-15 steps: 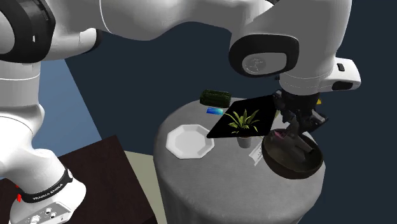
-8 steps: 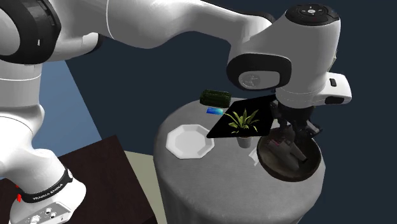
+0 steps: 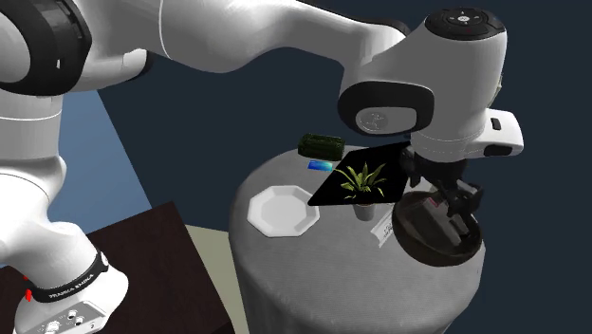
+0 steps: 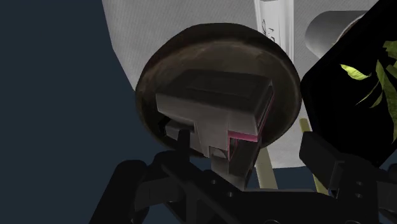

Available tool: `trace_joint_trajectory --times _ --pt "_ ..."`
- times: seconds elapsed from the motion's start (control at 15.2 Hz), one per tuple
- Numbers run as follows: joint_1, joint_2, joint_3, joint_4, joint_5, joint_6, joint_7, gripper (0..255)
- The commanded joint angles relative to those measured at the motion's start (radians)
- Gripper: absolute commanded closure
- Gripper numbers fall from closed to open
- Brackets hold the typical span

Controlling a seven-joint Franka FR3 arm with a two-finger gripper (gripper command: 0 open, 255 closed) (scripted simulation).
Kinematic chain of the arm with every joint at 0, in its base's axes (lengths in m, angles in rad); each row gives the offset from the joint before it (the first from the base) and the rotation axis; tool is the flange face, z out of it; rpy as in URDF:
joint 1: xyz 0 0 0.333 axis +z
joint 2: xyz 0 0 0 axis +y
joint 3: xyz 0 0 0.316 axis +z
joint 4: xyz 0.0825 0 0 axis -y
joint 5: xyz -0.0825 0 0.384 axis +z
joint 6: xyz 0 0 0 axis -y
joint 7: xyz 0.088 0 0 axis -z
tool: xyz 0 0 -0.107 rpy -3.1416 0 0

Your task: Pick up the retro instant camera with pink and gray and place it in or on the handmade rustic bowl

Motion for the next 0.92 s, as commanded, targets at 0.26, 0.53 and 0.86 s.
trace_joint_trajectory --times 0.26,0.53,0.86 --pt "0.002 -0.042 -0.013 -0.004 -0.019 -0.037 0.009 0" --pt "0.003 -0.077 -0.023 -0.001 -0.036 -0.072 0.017 0" --pt "0.003 -0.077 -0.023 -0.001 -0.036 -0.072 0.017 0"
